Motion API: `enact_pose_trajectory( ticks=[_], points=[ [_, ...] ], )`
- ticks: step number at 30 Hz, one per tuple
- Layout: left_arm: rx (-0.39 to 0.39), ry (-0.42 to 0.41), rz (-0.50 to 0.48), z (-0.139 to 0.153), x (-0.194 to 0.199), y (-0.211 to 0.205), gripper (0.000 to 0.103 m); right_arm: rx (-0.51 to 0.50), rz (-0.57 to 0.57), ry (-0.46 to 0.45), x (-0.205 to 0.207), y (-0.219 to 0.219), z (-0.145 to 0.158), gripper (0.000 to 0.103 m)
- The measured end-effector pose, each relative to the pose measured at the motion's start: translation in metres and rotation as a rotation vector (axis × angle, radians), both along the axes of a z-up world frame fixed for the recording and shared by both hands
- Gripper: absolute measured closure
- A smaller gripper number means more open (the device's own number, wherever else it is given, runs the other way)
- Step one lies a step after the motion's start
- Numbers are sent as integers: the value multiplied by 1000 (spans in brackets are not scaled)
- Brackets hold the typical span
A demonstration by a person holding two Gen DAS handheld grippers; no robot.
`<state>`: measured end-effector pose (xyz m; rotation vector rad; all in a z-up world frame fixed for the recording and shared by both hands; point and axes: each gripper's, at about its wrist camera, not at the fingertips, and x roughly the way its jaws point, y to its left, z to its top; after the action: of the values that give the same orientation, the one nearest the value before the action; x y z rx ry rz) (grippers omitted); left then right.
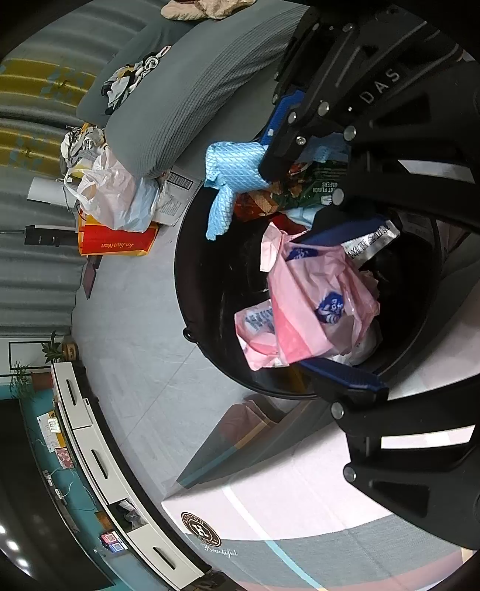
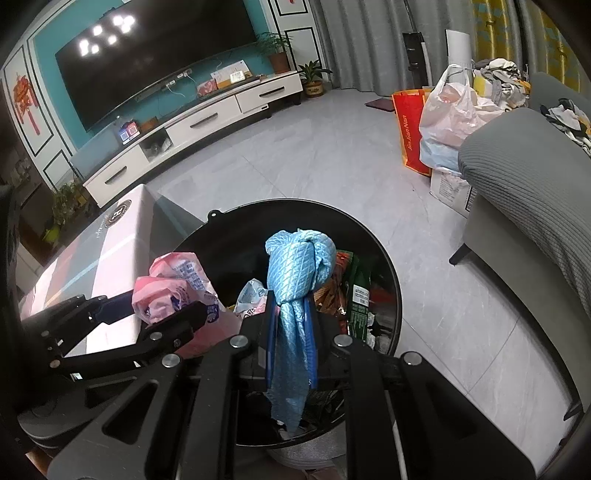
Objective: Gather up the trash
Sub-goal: 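Lower the pink bag and blue cloth into the bin and open both tools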
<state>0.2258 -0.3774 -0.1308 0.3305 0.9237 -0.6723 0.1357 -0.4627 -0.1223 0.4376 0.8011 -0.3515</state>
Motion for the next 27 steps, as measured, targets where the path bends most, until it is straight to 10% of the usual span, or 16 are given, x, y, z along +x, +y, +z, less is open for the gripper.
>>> enact_pose_trajectory(
  ticks=[27],
  points=[
    [8, 8, 5, -4, 2, 1, 39, 0, -4, -2, 0, 2, 1, 87]
  ],
)
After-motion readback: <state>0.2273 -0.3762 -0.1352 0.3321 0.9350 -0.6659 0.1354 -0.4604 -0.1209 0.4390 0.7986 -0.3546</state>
